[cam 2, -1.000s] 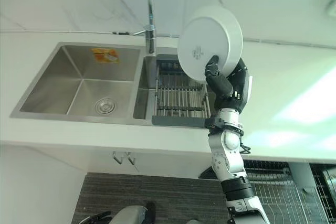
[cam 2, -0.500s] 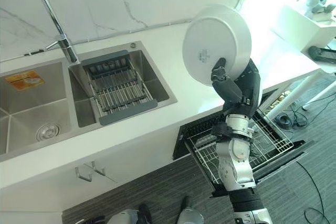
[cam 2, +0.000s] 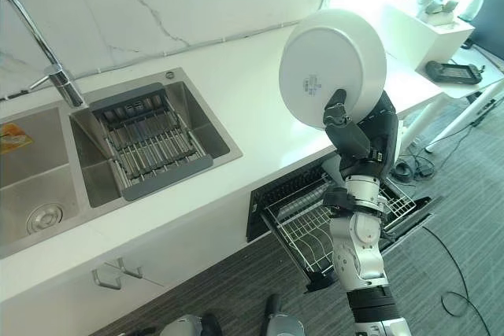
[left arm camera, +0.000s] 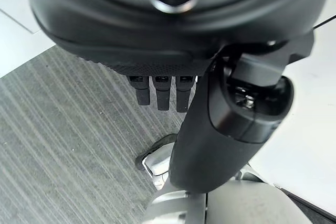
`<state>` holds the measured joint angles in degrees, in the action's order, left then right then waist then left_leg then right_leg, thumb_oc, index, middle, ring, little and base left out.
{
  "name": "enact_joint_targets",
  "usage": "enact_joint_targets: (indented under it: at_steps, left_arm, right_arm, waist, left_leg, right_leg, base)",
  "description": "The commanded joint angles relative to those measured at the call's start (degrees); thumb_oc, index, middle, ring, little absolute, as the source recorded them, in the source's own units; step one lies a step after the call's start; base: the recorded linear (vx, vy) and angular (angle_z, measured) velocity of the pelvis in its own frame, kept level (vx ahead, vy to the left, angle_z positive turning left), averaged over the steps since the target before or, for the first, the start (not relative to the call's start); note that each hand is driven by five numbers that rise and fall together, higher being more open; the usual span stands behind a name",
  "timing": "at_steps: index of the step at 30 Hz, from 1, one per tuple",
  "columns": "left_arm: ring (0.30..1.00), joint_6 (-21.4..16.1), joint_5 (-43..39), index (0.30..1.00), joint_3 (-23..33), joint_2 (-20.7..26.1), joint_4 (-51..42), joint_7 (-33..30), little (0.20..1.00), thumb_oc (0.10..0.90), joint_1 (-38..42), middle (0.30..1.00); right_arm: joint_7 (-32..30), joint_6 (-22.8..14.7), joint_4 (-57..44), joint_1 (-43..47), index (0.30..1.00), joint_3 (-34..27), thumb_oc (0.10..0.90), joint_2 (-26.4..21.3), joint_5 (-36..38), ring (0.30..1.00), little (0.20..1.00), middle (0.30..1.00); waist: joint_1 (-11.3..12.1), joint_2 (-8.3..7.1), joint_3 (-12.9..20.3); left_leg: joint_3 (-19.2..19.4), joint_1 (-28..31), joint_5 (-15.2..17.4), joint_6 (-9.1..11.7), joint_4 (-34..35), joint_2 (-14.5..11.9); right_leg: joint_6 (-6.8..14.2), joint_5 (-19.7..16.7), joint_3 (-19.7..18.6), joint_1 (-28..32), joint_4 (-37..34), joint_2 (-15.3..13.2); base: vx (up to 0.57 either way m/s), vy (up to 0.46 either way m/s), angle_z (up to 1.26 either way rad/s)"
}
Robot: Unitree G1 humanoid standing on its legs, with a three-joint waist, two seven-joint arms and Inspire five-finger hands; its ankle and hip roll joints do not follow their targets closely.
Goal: Place the dishes in the dishwasher.
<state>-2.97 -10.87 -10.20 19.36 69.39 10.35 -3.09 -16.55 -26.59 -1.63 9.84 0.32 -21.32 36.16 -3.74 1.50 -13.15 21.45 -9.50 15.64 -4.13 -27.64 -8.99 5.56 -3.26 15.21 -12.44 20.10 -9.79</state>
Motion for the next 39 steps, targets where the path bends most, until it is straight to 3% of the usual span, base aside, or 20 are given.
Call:
enact_joint_targets:
  at_steps: [1, 2, 4, 8, 14, 18, 24, 34, 39]
  left_arm:
    - [0.9, -2.3, -1.55, 0.9, -1.5, -2.83, -0.86, 0.18, 0.9, 0.8, -1.32, 0.9]
    - [0.9, -2.28, -2.22, 0.9, -0.6, -2.76, -0.92, -0.69, 0.9, 0.8, -1.57, 0.9]
    - [0.9, -1.35, -3.83, 0.9, 0.7, -2.91, -1.12, -2.53, 0.9, 0.8, -1.77, 0.9]
    - [0.9, -3.26, -2.14, 0.9, 3.14, -4.5, -1.91, -6.76, 0.9, 0.8, -3.38, 0.9]
    - [0.9, -3.05, -2.17, 0.9, 4.11, -5.81, -3.18, -10.51, 0.9, 0.8, -4.1, 0.9]
    - [0.9, -3.33, -2.25, 0.9, 4.15, -5.99, -3.19, -10.42, 0.9, 0.8, -3.6, 0.9]
    - [0.9, -2.13, -3.04, 0.9, 2.98, -5.84, -3.95, -10.26, 0.9, 0.8, -2.93, 0.9]
    - [0.9, -1.77, -3.0, 0.9, 2.05, -5.93, -4.84, -11.04, 0.9, 0.8, -3.01, 0.9]
    - [0.9, -1.92, -3.58, 0.9, 1.34, -5.94, -4.92, -11.29, 0.9, 0.8, -2.97, 0.9]
  right_arm:
    - [0.21, -10.26, -7.47, 4.2, 0.3, -6.4, 0.4, -2.38, -1.91, 0.3, 0.3, 0.3]
    - [0.55, -10.55, -8.15, 2.37, 0.3, -8.16, 0.4, -2.32, -1.0, 0.3, 0.3, 0.3]
    - [0.3, -9.46, -9.23, 0.4, 0.3, -10.21, 0.4, -2.58, 0.0, 0.3, 0.3, 0.3]
    - [1.17, -8.58, -7.92, -1.89, 0.3, -12.77, 0.4, -2.09, 1.77, 0.3, 0.3, 0.3]
    - [2.66, -9.61, -2.42, -6.49, 0.3, -16.55, 0.4, -3.77, 8.11, 0.3, 0.3, 0.3]
    - [4.92, -9.97, 1.91, -7.15, 0.3, -16.89, 0.4, -4.29, 8.63, 0.3, 0.3, 0.3]
    - [5.46, -8.13, 6.44, -7.04, 0.3, -14.17, 0.4, -5.25, 3.51, 0.3, 0.3, 0.3]
    - [9.96, -4.42, 12.97, -7.68, 0.3, -7.59, 0.4, -2.36, 2.11, 0.3, 0.3, 0.3]
    - [6.74, -4.25, 17.51, -6.93, 0.3, -4.38, 0.4, -1.37, -0.74, 0.3, 0.3, 0.3]
  waist:
    - [0.17, 1.03, 0.86]
    - [-0.4, 0.89, 0.87]
    - [-0.71, -0.04, 1.5]
    - [0.02, -1.89, 2.42]
    - [-0.73, -1.84, 2.48]
    - [-0.81, -1.57, 2.69]
    - [-0.19, -1.41, 2.59]
    - [0.61, -1.37, 2.48]
    - [1.22, -1.3, 2.45]
  left_leg:
    - [-7.64, 7.6, 2.26, 0.3, 10.45, 6.6]
    - [-8.63, 7.98, 2.47, 0.95, 10.45, 5.83]
    - [-8.2, 7.57, 1.34, 2.25, 10.45, 4.7]
    - [-5.81, 7.73, -0.09, 5.0, 10.45, 1.66]
    - [-5.42, 6.13, -2.66, 8.33, 10.45, -1.83]
    - [-5.67, 5.96, -3.24, 8.97, 10.45, -2.21]
    - [-6.9, 5.77, -3.44, 9.05, 10.45, -1.85]
    - [-7.99, 5.66, -2.94, 8.42, 10.45, -0.89]
    - [-8.35, 5.52, -2.94, 8.31, 10.45, -0.76]
  right_leg:
    - [4.44, 4.08, 1.55, 5.26, 1.15, -2.5]
    - [5.13, 2.71, -0.59, 6.03, -2.83, -3.32]
    - [4.85, 8.63, -0.73, 6.11, -2.91, -3.35]
    - [4.77, 11.26, 0.33, 5.7, -2.91, -3.98]
    - [2.89, 14.06, 1.0, 6.75, -2.91, -2.02]
    - [2.54, 14.51, 1.2, 7.25, -2.91, -1.77]
    - [2.26, 14.81, 1.25, 7.91, -2.91, -1.88]
    - [2.38, 15.02, 1.09, 8.21, -2.91, -2.11]
    - [2.49, 15.09, 1.25, 8.34, -2.91, -2.26]
  base:
    - [0.06, -0.323, 0.26]
    - [0.06, -0.359, 0.08]
    - [0.04, -0.373, 0.08]
    - [0.03, -0.295, -0.1]
    - [-0.01, -0.16, -0.01]
    - [0.01, -0.004, 0.01]
    - [0.02, 0.019, 0.09]
    - [0.01, 0.007, 0.06]
    - [0.0, 0.0, 0.0]
